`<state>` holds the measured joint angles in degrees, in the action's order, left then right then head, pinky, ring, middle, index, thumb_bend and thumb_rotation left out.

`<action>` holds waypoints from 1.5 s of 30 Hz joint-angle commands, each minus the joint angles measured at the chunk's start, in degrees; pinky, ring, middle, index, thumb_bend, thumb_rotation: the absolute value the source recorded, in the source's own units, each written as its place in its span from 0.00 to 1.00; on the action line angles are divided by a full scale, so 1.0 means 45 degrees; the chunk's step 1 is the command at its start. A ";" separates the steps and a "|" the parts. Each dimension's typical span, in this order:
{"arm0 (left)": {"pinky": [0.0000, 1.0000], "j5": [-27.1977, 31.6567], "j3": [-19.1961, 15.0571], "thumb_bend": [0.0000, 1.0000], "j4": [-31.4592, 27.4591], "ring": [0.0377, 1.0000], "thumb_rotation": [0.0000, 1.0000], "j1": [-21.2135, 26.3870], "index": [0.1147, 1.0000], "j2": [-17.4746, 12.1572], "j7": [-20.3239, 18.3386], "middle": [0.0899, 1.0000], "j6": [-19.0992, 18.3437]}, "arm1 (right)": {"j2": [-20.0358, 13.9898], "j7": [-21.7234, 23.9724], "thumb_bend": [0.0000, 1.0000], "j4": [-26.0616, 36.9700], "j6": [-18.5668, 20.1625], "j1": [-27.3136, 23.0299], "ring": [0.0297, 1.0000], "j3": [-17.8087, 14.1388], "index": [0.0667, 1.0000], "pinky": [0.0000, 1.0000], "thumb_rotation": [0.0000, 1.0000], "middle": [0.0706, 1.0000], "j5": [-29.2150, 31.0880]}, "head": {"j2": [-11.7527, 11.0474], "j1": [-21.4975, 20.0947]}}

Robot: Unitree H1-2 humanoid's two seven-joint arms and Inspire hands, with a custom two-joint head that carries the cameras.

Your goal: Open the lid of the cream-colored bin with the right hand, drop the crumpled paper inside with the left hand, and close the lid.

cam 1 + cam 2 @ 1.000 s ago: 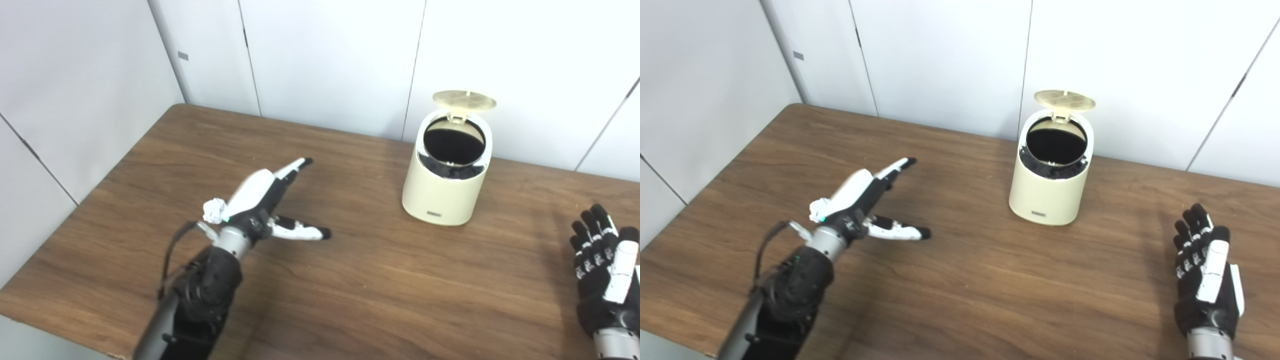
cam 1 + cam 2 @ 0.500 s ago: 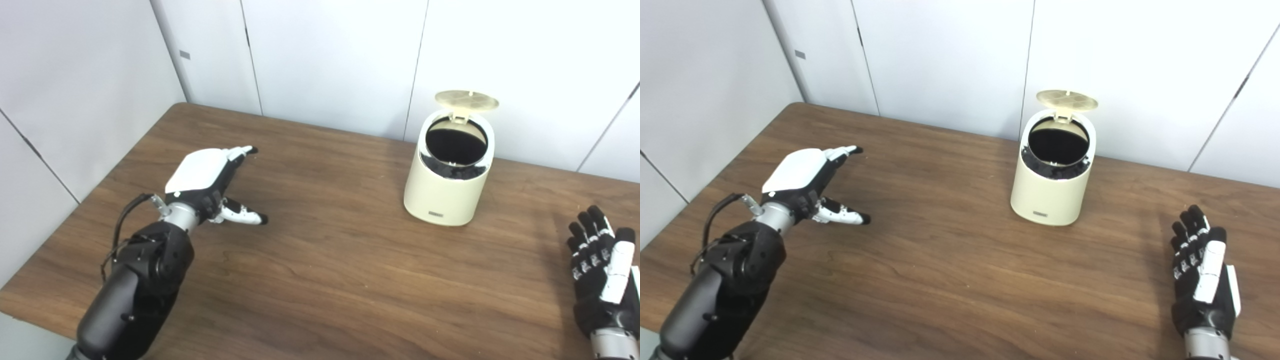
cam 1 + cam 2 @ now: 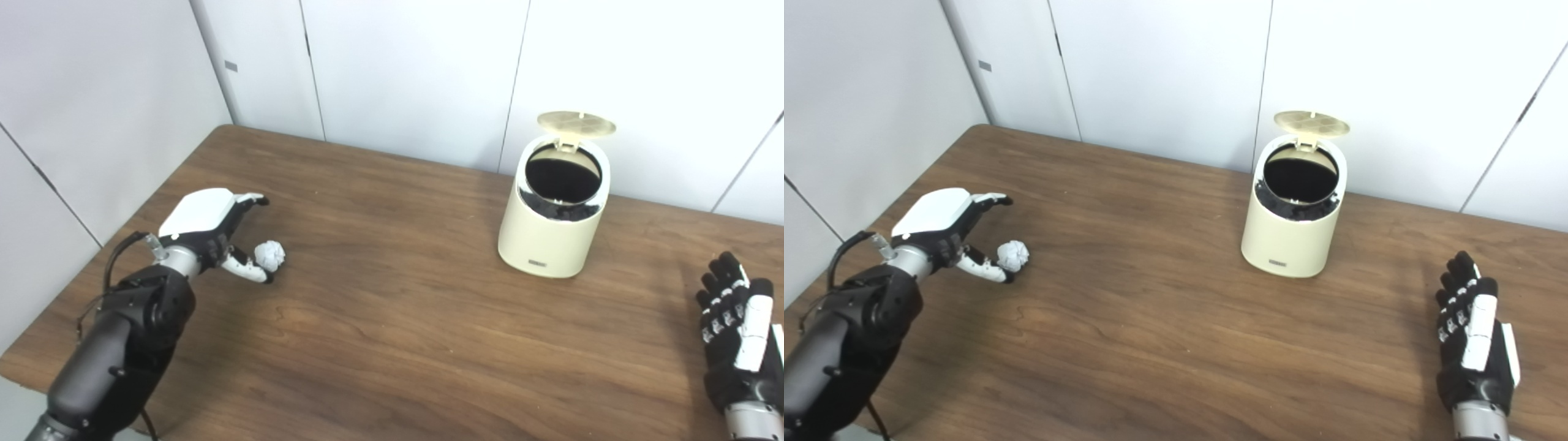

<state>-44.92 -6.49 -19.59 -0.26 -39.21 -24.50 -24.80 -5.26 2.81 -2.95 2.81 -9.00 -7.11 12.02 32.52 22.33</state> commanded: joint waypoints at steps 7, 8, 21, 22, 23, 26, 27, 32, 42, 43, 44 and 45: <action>0.68 -0.0044 0.0093 1.00 0.0277 0.83 0.13 0.0604 0.83 -0.0606 -0.0413 0.85 -0.0334 | 0.0024 0.0155 0.54 0.0133 -0.0589 -0.0424 0.96 -0.0032 0.95 1.00 0.97 0.95 0.0091 | 0.0064 -0.0069; 0.68 -0.0063 0.0136 0.99 0.0362 0.83 0.12 0.0641 0.83 -0.0598 -0.0405 0.85 -0.0332 | 0.0038 0.0140 0.54 0.0173 -0.0570 -0.0408 0.96 -0.0040 0.94 1.00 0.97 0.95 0.0097 | 0.0054 -0.0087; 0.69 0.0176 0.0428 0.96 0.0808 0.81 0.13 0.1055 0.81 -0.0535 -0.0427 0.83 -0.0301 | 0.0129 -0.0076 0.51 0.0588 -0.0418 -0.0288 0.91 -0.0115 0.93 0.83 0.98 0.92 0.0009 | 0.0138 -0.0143; 0.69 0.0182 0.0444 0.96 0.0812 0.81 0.13 0.1074 0.81 -0.0541 -0.0407 0.83 -0.0281 | 0.0126 -0.0072 0.51 0.0572 -0.0421 -0.0300 0.91 -0.0115 0.94 0.83 0.98 0.92 0.0014 | 0.0122 -0.0160; 0.68 0.0168 0.0466 0.96 0.0809 0.80 0.13 0.1095 0.80 -0.0547 -0.0399 0.82 -0.0277 | 0.0114 -0.0068 0.51 0.0555 -0.0436 -0.0313 0.91 -0.0099 0.94 0.85 0.99 0.92 -0.0009 | 0.0142 -0.0158; 0.68 0.0112 0.0547 0.95 0.0811 0.80 0.13 0.1131 0.80 -0.0586 -0.0406 0.82 -0.0263 | 0.0108 -0.0116 0.54 0.0559 -0.0410 -0.0337 0.91 -0.0065 0.94 0.85 0.97 0.92 -0.0091 | 0.0162 -0.0180; 0.68 0.0089 0.0579 0.95 0.0815 0.80 0.14 0.1138 0.80 -0.0603 -0.0420 0.82 -0.0268 | 0.0112 -0.0136 0.54 0.0574 -0.0388 -0.0335 0.91 -0.0060 0.94 0.86 0.97 0.92 -0.0105 | 0.0168 -0.0183; 0.68 -0.0055 0.0674 0.94 0.0755 0.80 0.13 0.1145 0.79 -0.0643 -0.0501 0.82 -0.0346 | 0.0098 -0.0175 0.52 0.0595 -0.0353 -0.0309 0.91 -0.0067 0.94 0.87 0.97 0.91 -0.0124 | 0.0209 -0.0208; 0.63 -0.0717 0.1069 0.93 0.0891 0.78 0.12 0.1202 0.75 -0.0904 -0.0581 0.79 -0.0308 | 0.0119 -0.0233 0.51 0.0786 -0.0205 -0.0269 0.91 -0.0106 0.94 0.86 0.97 0.91 -0.0062 | 0.0244 -0.0252; 0.62 -0.0743 0.1094 0.93 0.0917 0.78 0.12 0.1219 0.74 -0.0927 -0.0588 0.79 -0.0294 | 0.0109 -0.0232 0.51 0.0782 -0.0215 -0.0270 0.91 -0.0108 0.94 0.86 0.97 0.91 -0.0067 | 0.0230 -0.0254; 0.62 -0.0721 0.1101 0.93 0.0974 0.77 0.11 0.1228 0.74 -0.0953 -0.0555 0.78 -0.0248 | 0.0107 -0.0240 0.51 0.0800 -0.0218 -0.0258 0.91 -0.0102 0.93 0.86 0.97 0.91 -0.0090 | 0.0239 -0.0239; 0.62 -0.0698 0.1109 0.92 0.1017 0.77 0.10 0.1231 0.73 -0.0980 -0.0537 0.78 -0.0206 | 0.0104 -0.0242 0.51 0.0814 -0.0220 -0.0248 0.90 -0.0096 0.93 0.85 0.97 0.91 -0.0107 | 0.0239 -0.0239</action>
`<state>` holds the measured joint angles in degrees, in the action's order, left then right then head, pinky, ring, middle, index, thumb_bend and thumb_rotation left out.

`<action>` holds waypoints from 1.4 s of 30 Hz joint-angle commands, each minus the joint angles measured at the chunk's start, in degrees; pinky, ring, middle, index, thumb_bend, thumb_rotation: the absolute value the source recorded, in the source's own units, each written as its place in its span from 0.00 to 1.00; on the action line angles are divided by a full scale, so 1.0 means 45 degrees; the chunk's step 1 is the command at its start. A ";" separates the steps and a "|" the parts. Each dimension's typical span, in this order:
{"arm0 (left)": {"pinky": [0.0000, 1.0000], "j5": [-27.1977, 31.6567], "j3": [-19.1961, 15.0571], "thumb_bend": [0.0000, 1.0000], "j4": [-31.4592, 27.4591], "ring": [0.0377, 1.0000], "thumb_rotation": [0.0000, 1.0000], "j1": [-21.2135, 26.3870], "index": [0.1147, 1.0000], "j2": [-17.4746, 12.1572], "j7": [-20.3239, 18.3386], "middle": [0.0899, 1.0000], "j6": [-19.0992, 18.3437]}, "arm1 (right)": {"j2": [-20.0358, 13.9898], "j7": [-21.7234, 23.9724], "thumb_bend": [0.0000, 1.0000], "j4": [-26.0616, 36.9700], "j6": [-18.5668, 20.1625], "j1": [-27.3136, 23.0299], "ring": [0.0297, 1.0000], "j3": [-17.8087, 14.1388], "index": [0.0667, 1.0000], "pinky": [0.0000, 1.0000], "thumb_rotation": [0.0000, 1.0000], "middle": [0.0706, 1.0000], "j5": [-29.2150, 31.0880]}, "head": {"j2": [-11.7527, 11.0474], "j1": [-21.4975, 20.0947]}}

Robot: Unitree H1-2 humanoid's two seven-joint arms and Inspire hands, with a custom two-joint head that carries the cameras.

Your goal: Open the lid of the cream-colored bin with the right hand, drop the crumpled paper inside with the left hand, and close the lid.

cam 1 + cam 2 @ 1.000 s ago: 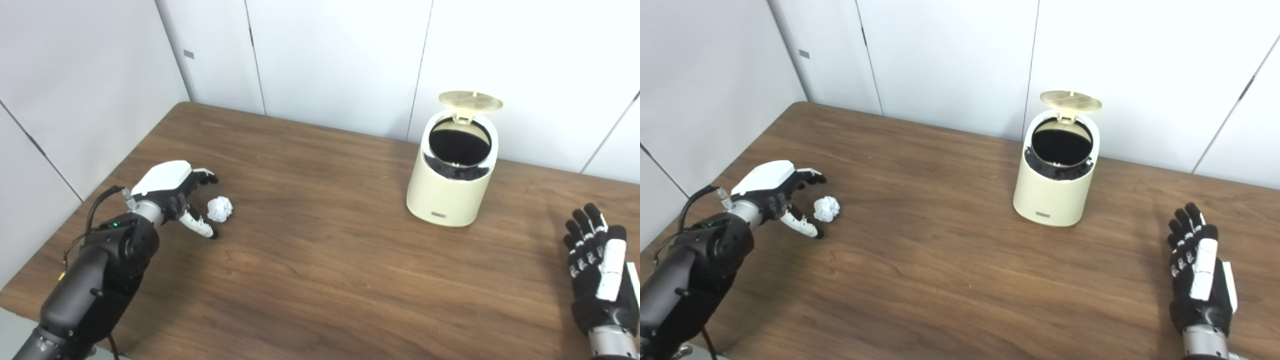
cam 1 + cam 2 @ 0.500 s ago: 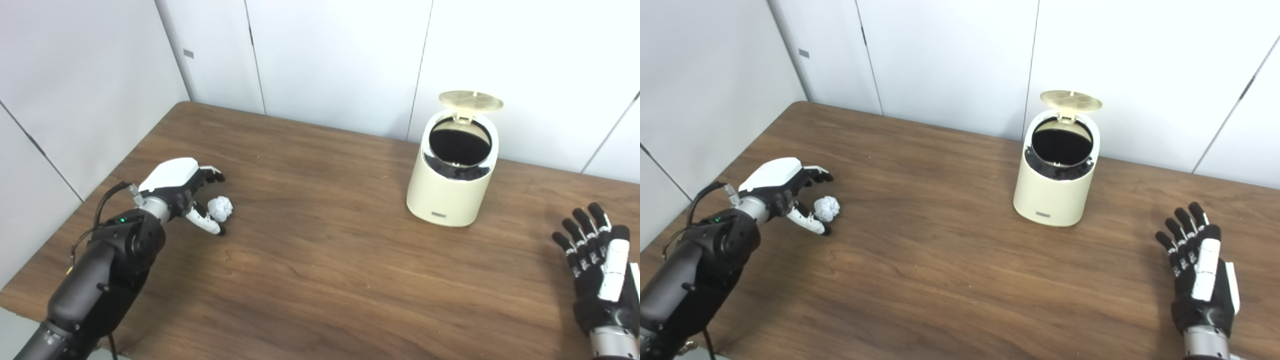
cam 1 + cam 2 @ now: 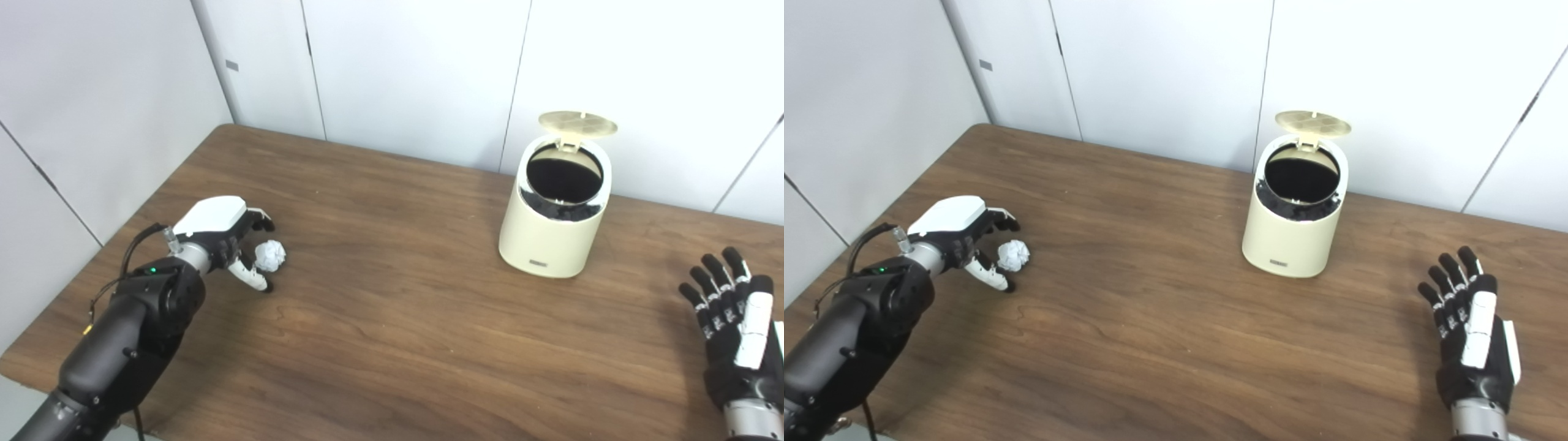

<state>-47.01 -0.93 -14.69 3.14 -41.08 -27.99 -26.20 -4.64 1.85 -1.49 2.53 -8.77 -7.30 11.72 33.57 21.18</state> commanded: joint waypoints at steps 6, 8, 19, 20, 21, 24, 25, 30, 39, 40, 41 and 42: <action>0.63 -0.0218 -0.0068 0.90 0.0040 0.78 0.08 0.0482 0.72 -0.0643 0.0221 0.78 0.0076 | 0.0018 -0.0121 0.51 0.0496 -0.0135 -0.0296 0.91 -0.0048 0.93 0.86 0.97 0.91 -0.0106 | 0.0036 -0.0011; 0.63 -0.0206 -0.0073 0.90 0.0056 0.78 0.08 0.0449 0.72 -0.0650 0.0273 0.78 0.0095 | 0.0016 -0.0120 0.51 0.0463 -0.0142 -0.0286 0.91 -0.0050 0.94 0.87 0.96 0.92 -0.0098 | 0.0036 -0.0011; 0.65 0.0089 -0.0125 0.89 0.0071 0.78 0.08 0.0570 0.72 -0.0516 0.0193 0.78 0.0026 | -0.0024 -0.0102 0.50 0.0263 -0.0196 -0.0309 0.91 -0.0105 0.94 0.87 0.95 0.91 -0.0044 | 0.0134 -0.0021; 0.65 0.0107 -0.0110 0.88 0.0069 0.78 0.08 0.0591 0.72 -0.0509 0.0195 0.78 0.0030 | -0.0021 -0.0111 0.50 0.0267 -0.0186 -0.0302 0.90 -0.0112 0.93 0.86 0.95 0.91 -0.0042 | 0.0134 -0.0021; 0.64 0.0121 -0.0101 0.88 0.0070 0.78 0.08 0.0602 0.72 -0.0506 0.0200 0.78 0.0038 | -0.0016 -0.0121 0.50 0.0272 -0.0174 -0.0299 0.90 -0.0118 0.93 0.86 0.95 0.91 -0.0037 | 0.0134 -0.0021; 0.64 0.0258 -0.0077 0.88 0.0136 0.78 0.09 0.0665 0.72 -0.0524 0.0285 0.78 0.0218 | -0.0013 -0.0081 0.50 0.0258 -0.0221 -0.0316 0.90 -0.0101 0.93 0.85 0.98 0.91 -0.0015 | 0.0209 0.0016; 0.64 0.0301 -0.0075 0.88 0.0145 0.78 0.09 0.0675 0.72 -0.0537 0.0323 0.78 0.0297 | 0.0001 -0.0089 0.50 0.0256 -0.0206 -0.0318 0.90 -0.0109 0.93 0.85 0.98 0.90 0.0004 | 0.0209 0.0027; 0.67 0.0431 -0.0043 0.88 0.0008 0.80 0.08 0.0780 0.72 -0.0645 0.0086 0.79 0.0136 | 0.0056 -0.0116 0.51 0.0291 -0.0158 -0.0298 0.90 -0.0108 0.93 0.86 0.99 0.90 0.0036 | 0.0225 0.0024; 0.68 0.0850 -0.0048 0.88 -0.0004 0.78 0.06 0.1015 0.72 -0.0932 -0.0343 0.78 0.0019 | 0.0118 -0.0151 0.50 0.0197 -0.0322 -0.0227 0.90 -0.0043 0.93 0.85 1.00 0.90 -0.0096 | 0.0242 -0.0024; 0.68 0.0841 -0.0026 0.88 0.0010 0.78 0.05 0.1046 0.72 -0.0940 -0.0385 0.78 0.0004 | 0.0125 -0.0162 0.48 0.0182 -0.0332 -0.0227 0.90 -0.0051 0.93 0.85 1.00 0.90 -0.0103 | 0.0278 -0.0026; 0.68 0.0838 -0.0006 0.88 0.0029 0.78 0.05 0.1062 0.72 -0.0949 -0.0394 0.78 0.0019 | 0.0133 -0.0182 0.48 0.0180 -0.0325 -0.0229 0.90 -0.0058 0.93 0.84 1.00 0.90 -0.0118 | 0.0289 -0.0022; 0.68 0.0827 0.0025 0.88 0.0056 0.78 0.05 0.1090 0.72 -0.0945 -0.0423 0.78 0.0006 | 0.0133 -0.0191 0.48 0.0171 -0.0324 -0.0237 0.89 -0.0068 0.93 0.83 1.00 0.90 -0.0124 | 0.0289 -0.0022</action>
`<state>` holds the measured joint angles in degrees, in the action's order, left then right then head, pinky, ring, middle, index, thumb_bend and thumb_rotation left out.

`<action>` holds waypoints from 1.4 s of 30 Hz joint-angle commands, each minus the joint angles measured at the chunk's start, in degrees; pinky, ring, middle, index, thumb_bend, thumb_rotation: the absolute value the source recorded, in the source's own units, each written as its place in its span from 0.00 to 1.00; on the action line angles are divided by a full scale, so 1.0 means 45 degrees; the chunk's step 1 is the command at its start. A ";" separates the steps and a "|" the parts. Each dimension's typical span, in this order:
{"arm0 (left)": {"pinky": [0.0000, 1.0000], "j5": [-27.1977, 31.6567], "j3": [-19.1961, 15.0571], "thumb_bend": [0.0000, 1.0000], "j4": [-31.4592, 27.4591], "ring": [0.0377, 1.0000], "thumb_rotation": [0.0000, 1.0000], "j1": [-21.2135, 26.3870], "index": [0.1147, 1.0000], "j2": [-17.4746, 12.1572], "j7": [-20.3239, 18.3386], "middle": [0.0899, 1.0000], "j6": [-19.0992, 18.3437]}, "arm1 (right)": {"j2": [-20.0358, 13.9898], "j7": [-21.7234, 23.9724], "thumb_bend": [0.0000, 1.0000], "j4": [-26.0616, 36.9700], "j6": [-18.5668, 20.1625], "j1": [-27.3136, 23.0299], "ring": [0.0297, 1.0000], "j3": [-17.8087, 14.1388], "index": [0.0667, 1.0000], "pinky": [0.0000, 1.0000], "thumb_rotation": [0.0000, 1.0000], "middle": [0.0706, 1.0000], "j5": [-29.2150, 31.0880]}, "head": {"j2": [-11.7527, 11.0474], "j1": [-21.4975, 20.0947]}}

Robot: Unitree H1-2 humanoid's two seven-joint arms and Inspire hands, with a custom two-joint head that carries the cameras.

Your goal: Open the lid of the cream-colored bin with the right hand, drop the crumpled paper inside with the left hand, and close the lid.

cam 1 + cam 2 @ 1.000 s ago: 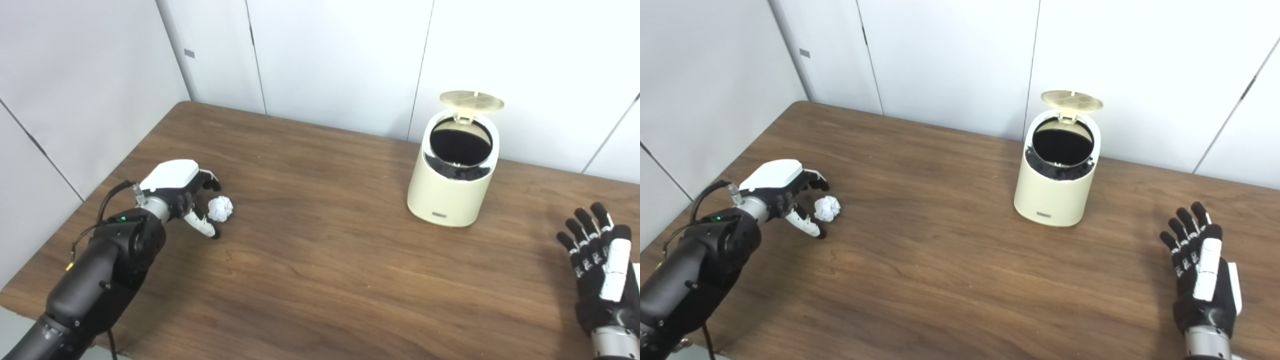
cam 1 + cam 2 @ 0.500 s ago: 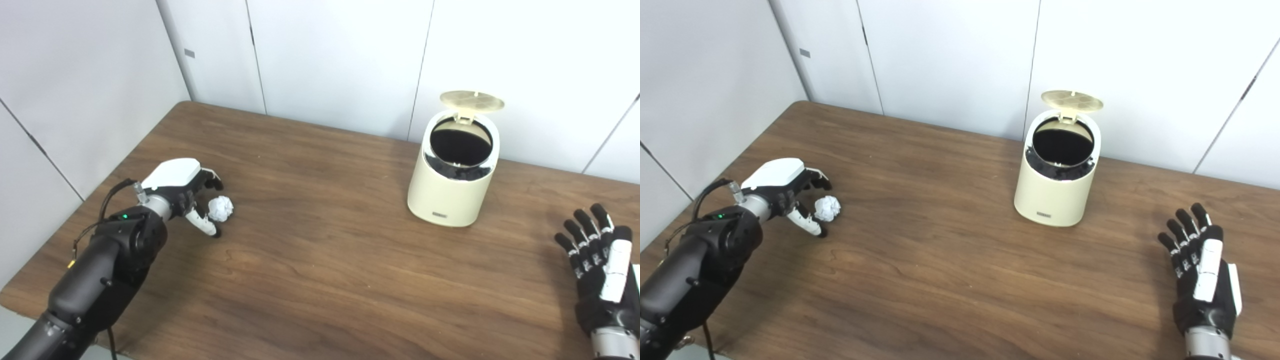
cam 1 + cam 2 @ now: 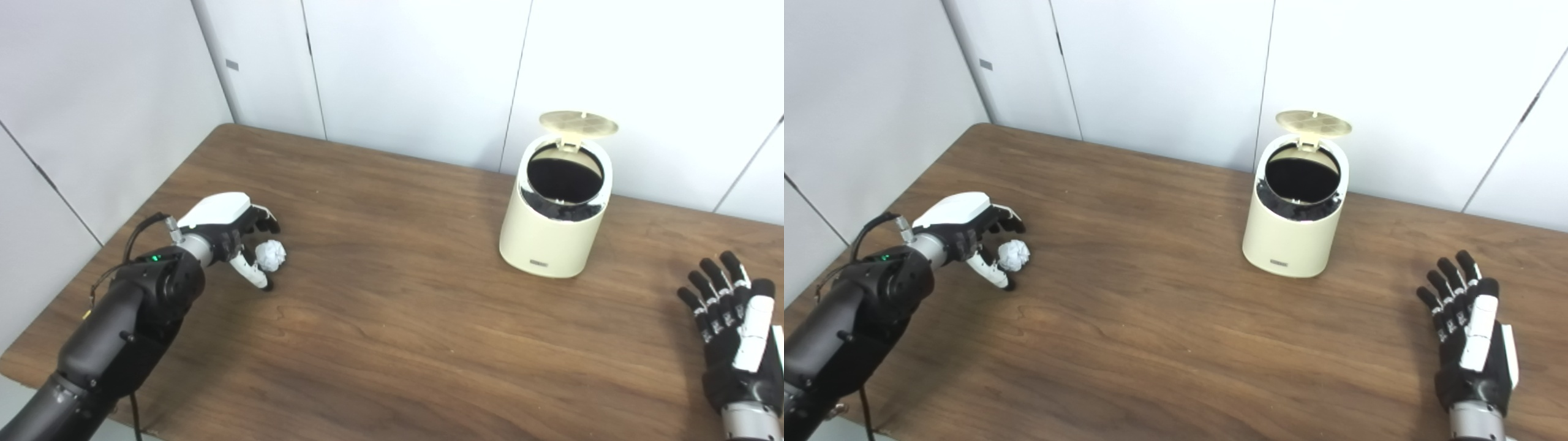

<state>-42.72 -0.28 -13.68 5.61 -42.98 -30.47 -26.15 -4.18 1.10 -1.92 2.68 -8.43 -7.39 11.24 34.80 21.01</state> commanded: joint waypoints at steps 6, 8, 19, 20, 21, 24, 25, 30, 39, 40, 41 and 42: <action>0.67 0.0003 -0.0022 0.89 -0.0017 0.77 0.03 0.0646 0.71 -0.0464 0.0261 0.77 0.0137 | 0.0045 -0.0056 0.50 0.0401 -0.0213 -0.0283 0.89 -0.0066 0.92 0.84 1.00 0.89 -0.0012 | 0.0026 0.0014; 0.67 0.0001 0.0021 0.89 0.0022 0.77 0.02 0.0672 0.71 -0.0460 0.0301 0.78 0.0138 | 0.0047 -0.0062 0.50 0.0378 -0.0231 -0.0294 0.89 -0.0059 0.92 0.83 1.00 0.89 -0.0029 | 0.0035 0.0003; 0.65 -0.0043 0.0057 0.85 -0.0104 0.74 0.00 0.0734 0.70 -0.0391 0.0104 0.76 -0.0092 | 0.0048 -0.0063 0.50 0.0417 -0.0172 -0.0284 0.89 -0.0088 0.92 0.83 1.00 0.89 0.0050 | 0.0076 -0.0019; 0.65 -0.0080 0.0057 0.85 -0.0106 0.75 0.00 0.0742 0.70 -0.0379 0.0072 0.76 -0.0111 | 0.0044 -0.0068 0.50 0.0437 -0.0132 -0.0283 0.89 -0.0092 0.92 0.84 1.00 0.89 0.0056 | 0.0076 -0.0019; 0.65 -0.0075 0.0055 0.85 -0.0103 0.75 0.00 0.0738 0.70 -0.0371 0.0088 0.77 -0.0122 | 0.0036 -0.0063 0.50 0.0449 -0.0109 -0.0285 0.89 -0.0092 0.92 0.84 1.00 0.89 0.0063 | 0.0078 -0.0033; 0.64 -0.0026 0.0061 0.85 -0.0055 0.75 0.00 0.0703 0.69 -0.0351 0.0215 0.77 -0.0053 | 0.0023 -0.0067 0.50 0.0454 -0.0122 -0.0289 0.89 -0.0087 0.92 0.84 1.00 0.89 0.0034 | 0.0095 -0.0038; 0.64 -0.0061 0.0091 0.85 -0.0023 0.75 0.00 0.0711 0.69 -0.0346 0.0200 0.77 -0.0073 | 0.0031 -0.0072 0.50 0.0461 -0.0130 -0.0284 0.89 -0.0095 0.92 0.84 1.00 0.89 0.0042 | 0.0095 -0.0038; 0.60 -0.0312 0.0103 0.83 0.0105 0.71 0.00 0.0784 0.70 -0.0141 -0.0169 0.75 -0.0148 | 0.0038 -0.0086 0.50 0.0557 -0.0056 -0.0261 0.89 -0.0074 0.92 0.84 1.00 0.89 0.0023 | 0.0112 -0.0043; 0.55 -0.0330 -0.0019 0.79 0.0223 0.62 0.00 0.0818 0.67 0.0146 -0.0246 0.66 -0.0158 | 0.0001 -0.0061 0.49 0.0499 -0.0133 -0.0263 0.90 -0.0060 0.93 0.86 1.00 0.89 -0.0020 | 0.0184 -0.0060; 0.54 -0.0272 -0.0034 0.78 0.0243 0.60 0.00 0.0818 0.65 0.0177 -0.0158 0.64 -0.0148 | -0.0004 -0.0066 0.49 0.0528 -0.0107 -0.0255 0.90 -0.0052 0.93 0.86 1.00 0.89 -0.0039 | 0.0200 -0.0054; 0.51 -0.0263 -0.0052 0.78 0.0316 0.57 0.00 0.0824 0.62 0.0236 -0.0005 0.61 -0.0139 | 0.0011 -0.0071 0.49 0.0576 -0.0068 -0.0249 0.89 -0.0061 0.93 0.85 1.00 0.89 -0.0008 | 0.0221 -0.0064; 0.47 -0.0249 -0.0052 0.63 0.0379 0.52 0.00 0.0828 0.52 0.0284 0.0160 0.48 -0.0132 | 0.0023 -0.0071 0.49 0.0600 -0.0062 -0.0248 0.89 -0.0073 0.93 0.85 1.00 0.88 0.0021 | 0.0221 -0.0064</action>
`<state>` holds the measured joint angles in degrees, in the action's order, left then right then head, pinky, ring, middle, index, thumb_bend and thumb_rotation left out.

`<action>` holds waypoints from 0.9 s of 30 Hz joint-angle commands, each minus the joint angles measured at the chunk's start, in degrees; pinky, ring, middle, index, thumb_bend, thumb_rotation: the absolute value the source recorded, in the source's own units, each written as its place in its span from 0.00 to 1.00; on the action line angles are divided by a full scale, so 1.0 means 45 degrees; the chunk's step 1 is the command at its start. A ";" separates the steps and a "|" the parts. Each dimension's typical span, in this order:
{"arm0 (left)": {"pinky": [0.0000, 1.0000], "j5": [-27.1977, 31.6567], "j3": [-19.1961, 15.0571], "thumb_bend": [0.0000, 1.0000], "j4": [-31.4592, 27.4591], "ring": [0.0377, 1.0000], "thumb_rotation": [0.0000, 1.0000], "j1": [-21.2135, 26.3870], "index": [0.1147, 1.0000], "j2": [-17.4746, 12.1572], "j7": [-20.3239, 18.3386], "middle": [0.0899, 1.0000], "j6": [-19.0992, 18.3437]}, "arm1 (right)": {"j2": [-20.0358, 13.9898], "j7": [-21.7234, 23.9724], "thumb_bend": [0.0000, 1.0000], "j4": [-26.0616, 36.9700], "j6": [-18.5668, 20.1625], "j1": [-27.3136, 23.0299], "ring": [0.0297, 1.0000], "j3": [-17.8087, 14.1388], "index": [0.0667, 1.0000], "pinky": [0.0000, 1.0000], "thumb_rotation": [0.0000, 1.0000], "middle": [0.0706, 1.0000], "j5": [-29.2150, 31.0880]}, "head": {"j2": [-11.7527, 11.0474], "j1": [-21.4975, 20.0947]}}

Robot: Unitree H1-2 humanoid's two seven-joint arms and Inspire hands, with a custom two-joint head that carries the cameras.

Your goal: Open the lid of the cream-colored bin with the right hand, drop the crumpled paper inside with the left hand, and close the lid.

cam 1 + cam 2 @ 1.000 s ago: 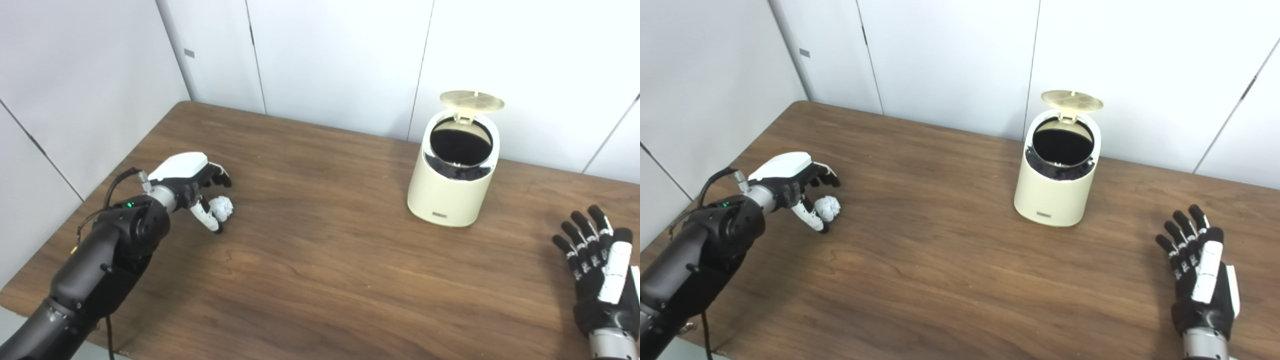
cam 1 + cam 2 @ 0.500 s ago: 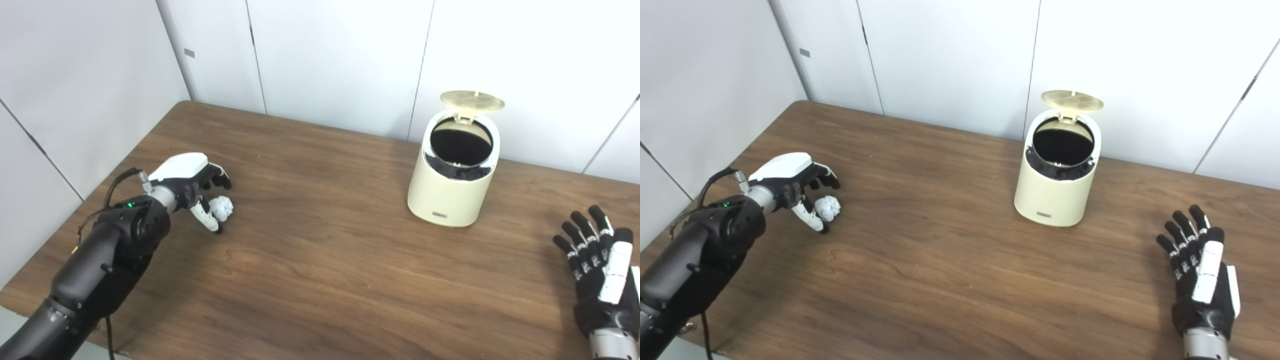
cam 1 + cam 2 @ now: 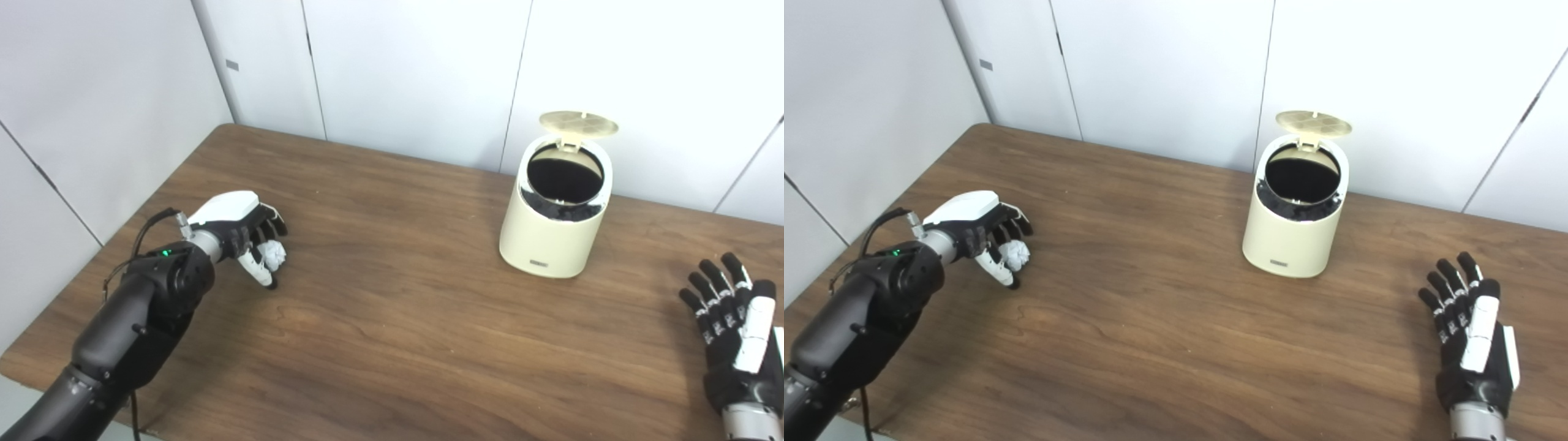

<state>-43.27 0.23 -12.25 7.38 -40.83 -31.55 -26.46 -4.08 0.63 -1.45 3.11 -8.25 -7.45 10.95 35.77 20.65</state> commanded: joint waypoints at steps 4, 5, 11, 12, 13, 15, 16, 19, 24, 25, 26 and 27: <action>0.43 -0.0094 -0.0167 0.51 0.0536 0.42 0.00 0.0351 0.41 -0.0007 0.1584 0.47 0.0528 | -0.0043 0.0061 0.49 0.0479 -0.0228 -0.0283 0.89 -0.0047 0.93 0.84 1.00 0.88 0.0042 | 0.0078 -0.0016; 0.44 -0.0085 -0.0152 0.50 0.0596 0.43 0.00 0.0337 0.39 0.0004 0.1736 0.48 0.0576 | -0.0040 0.0058 0.49 0.0504 -0.0206 -0.0282 0.88 -0.0054 0.92 0.84 1.00 0.87 0.0059 | 0.0092 -0.0025; 0.43 0.0085 -0.0114 0.50 0.0707 0.42 0.00 0.0315 0.38 0.0045 0.2118 0.48 0.0663 | -0.0036 0.0031 0.49 0.0588 -0.0137 -0.0273 0.89 -0.0043 0.91 0.83 1.00 0.85 0.0032 | 0.0101 0.0015; 0.42 0.0081 -0.0092 0.50 0.0719 0.42 0.00 0.0318 0.38 0.0034 0.2161 0.48 0.0674 | -0.0040 0.0030 0.49 0.0598 -0.0113 -0.0265 0.89 -0.0041 0.91 0.84 1.00 0.85 0.0028 | 0.0101 0.0015; 0.43 0.0072 -0.0079 0.50 0.0716 0.42 0.00 0.0320 0.38 0.0035 0.2212 0.48 0.0668 | -0.0041 0.0029 0.49 0.0611 -0.0098 -0.0252 0.90 -0.0041 0.91 0.84 1.00 0.85 0.0025 | 0.0108 0.0021; 0.43 0.0049 -0.0053 0.50 0.0693 0.43 0.00 0.0318 0.38 0.0029 0.2276 0.48 0.0644 | -0.0036 0.0055 0.49 0.0597 -0.0115 -0.0240 0.90 -0.0054 0.92 0.85 1.00 0.85 0.0072 | 0.0088 0.0018; 0.44 0.0031 -0.0037 0.50 0.0667 0.43 0.00 0.0316 0.38 0.0020 0.2283 0.48 0.0628 | -0.0047 0.0083 0.49 0.0576 -0.0137 -0.0242 0.90 -0.0054 0.92 0.86 1.00 0.85 0.0089 | 0.0094 0.0013; 0.43 0.0118 -0.0076 0.50 0.0586 0.42 0.00 0.0270 0.38 0.0028 0.2410 0.48 0.0754 | -0.0060 0.0135 0.49 0.0461 -0.0250 -0.0258 0.91 -0.0071 0.92 0.87 1.00 0.85 0.0131 | 0.0102 0.0008; 0.43 0.0479 -0.0267 0.50 0.0302 0.41 0.00 0.0147 0.39 0.0105 0.2812 0.48 0.1218 | -0.0058 0.0159 0.50 0.0338 -0.0341 -0.0271 0.90 -0.0113 0.91 0.87 1.00 0.84 0.0218 | 0.0102 -0.0095; 0.44 0.0522 -0.0295 0.50 0.0203 0.42 0.00 0.0141 0.39 0.0126 0.2830 0.47 0.1239 | -0.0070 0.0171 0.51 0.0309 -0.0371 -0.0272 0.90 -0.0106 0.91 0.87 1.00 0.84 0.0222 | 0.0090 -0.0163; 0.44 0.0578 -0.0326 0.50 0.0061 0.41 0.00 0.0145 0.39 0.0157 0.2828 0.47 0.1244 | -0.0087 0.0167 0.51 0.0274 -0.0400 -0.0282 0.90 -0.0094 0.91 0.86 1.00 0.84 0.0199 | 0.0090 -0.0163; 0.43 0.0615 -0.0339 0.50 -0.0090 0.40 0.00 0.0157 0.40 0.0185 0.2815 0.46 0.1221 | -0.0098 0.0147 0.51 0.0247 -0.0416 -0.0292 0.90 -0.0085 0.91 0.86 1.00 0.83 0.0168 | 0.0090 -0.0163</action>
<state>-40.52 0.01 -10.22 6.83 -38.98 -20.77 -21.76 -4.19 0.74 -1.27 3.26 -8.12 -7.54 11.71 36.12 19.86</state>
